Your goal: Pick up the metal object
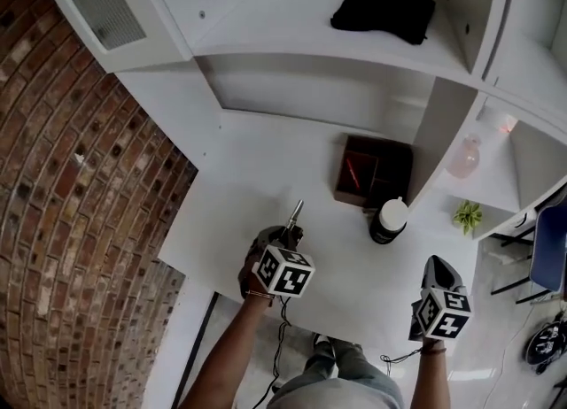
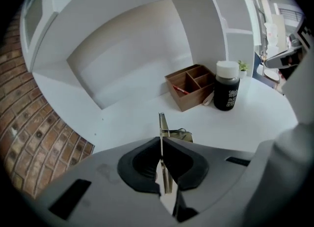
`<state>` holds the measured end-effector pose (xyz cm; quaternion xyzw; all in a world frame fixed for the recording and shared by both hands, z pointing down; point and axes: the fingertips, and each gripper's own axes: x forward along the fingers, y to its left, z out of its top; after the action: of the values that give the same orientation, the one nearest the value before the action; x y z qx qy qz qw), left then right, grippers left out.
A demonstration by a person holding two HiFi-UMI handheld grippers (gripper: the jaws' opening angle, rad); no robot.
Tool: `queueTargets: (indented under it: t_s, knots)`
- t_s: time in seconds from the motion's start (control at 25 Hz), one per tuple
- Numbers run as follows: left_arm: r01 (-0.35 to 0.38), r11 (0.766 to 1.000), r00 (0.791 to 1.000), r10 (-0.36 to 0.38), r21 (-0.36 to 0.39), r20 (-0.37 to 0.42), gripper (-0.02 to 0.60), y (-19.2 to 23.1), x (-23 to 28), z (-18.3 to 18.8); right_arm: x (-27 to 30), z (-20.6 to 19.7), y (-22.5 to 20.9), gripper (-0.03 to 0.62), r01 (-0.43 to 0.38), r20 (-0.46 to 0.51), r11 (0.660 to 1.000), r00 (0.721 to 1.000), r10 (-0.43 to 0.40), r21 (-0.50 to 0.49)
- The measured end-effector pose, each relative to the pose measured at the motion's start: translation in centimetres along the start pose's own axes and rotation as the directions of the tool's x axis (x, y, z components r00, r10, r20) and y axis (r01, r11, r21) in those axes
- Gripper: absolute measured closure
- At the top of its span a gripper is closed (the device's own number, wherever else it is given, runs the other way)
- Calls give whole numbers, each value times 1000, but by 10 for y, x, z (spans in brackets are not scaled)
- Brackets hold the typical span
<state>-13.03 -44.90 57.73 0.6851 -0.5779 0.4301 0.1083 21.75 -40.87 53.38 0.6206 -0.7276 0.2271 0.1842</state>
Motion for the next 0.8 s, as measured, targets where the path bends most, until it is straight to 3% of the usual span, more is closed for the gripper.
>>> queueTargets:
  t_s: [0.2,0.44,0.6,0.8]
  knots:
    - [22,978,997,-6,-207,77,568,15,-31,0,-15,30,19,594,-31,48,997,998,35,-74]
    - [55,904,974,44,-424,220,568,41,-81,11,-29,80,48,594,-65,137,986,987,86,-154]
    - [79,863,936,108,-499,334,568,59,-116,28,-41,115,71,594,-97,200,976,970,136,-196]
    - [95,832,859,209,-546,468,568,83,-162,49,-60,152,102,594,-121,294,960,936,196,-253]
